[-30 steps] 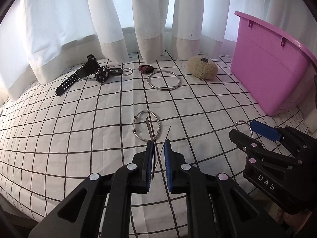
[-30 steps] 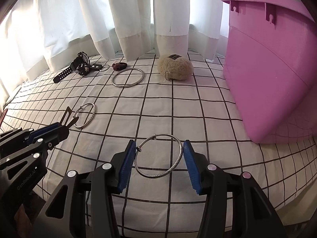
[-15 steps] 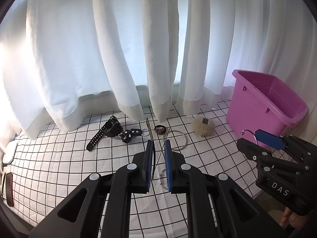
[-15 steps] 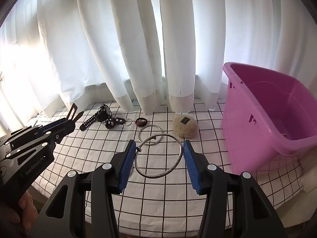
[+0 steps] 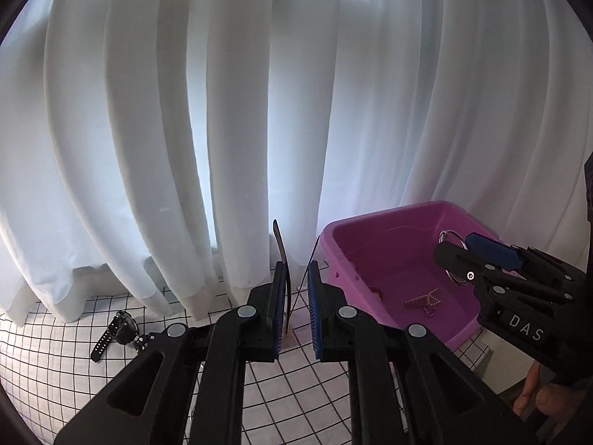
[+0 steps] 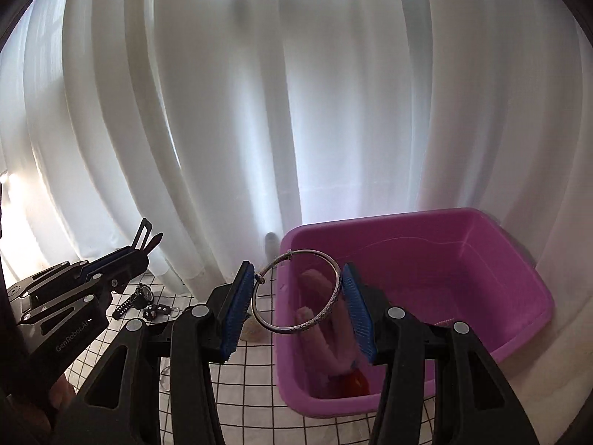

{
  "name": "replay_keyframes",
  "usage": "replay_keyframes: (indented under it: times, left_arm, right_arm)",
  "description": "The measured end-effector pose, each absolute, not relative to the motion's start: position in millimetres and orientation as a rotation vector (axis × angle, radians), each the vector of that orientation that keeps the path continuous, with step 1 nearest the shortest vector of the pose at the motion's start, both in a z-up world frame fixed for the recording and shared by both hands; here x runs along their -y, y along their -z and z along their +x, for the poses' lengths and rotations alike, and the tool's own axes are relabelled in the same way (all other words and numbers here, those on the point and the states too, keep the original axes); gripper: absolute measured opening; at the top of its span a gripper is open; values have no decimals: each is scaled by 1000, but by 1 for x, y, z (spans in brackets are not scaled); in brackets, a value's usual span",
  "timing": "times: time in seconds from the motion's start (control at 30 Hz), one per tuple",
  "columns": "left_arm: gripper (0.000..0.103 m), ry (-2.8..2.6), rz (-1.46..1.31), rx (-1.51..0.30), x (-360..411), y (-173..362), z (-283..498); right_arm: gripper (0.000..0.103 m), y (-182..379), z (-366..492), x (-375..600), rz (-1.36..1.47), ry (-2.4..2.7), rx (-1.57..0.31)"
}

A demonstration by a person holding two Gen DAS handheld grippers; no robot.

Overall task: Organize jewelry
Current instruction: 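Carry tweezers and bangle over the pink tub and release both inside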

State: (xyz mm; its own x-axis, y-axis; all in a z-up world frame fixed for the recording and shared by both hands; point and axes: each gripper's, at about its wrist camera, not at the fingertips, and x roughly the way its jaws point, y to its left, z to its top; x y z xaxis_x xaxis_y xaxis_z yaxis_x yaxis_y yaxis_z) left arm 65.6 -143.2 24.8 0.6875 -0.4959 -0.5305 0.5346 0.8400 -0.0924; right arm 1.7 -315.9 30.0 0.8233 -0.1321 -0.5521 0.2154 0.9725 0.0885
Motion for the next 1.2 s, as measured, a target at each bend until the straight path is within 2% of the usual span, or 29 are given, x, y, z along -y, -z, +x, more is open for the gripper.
replay_keyframes:
  times: [0.2, 0.4, 0.7, 0.93, 1.0, 1.07, 1.13, 1.2]
  left_arm:
    - [12, 614, 58, -641, 250, -23, 71]
    - [12, 567, 88, -759, 324, 3, 82]
    - [13, 435, 123, -1066, 363, 69, 114]
    - [18, 356, 155, -1165, 372, 92, 122]
    - [31, 346, 159, -1167, 371, 92, 121]
    - [69, 332, 157, -1156, 372, 89, 120]
    - [81, 319, 149, -1118, 370, 83, 117]
    - [81, 309, 157, -1110, 371, 82, 118]
  right_arm:
    - [48, -28, 4, 423, 163, 211, -616]
    - [48, -4, 26, 503, 191, 201, -724]
    - [48, 57, 58, 543, 234, 143, -976]
    - [48, 86, 72, 549, 230, 116, -1081]
    - [49, 90, 74, 550, 235, 114, -1102]
    - [60, 90, 74, 551, 251, 116, -1095]
    - [65, 89, 75, 552, 247, 125, -1085]
    - [65, 89, 75, 551, 238, 128, -1083]
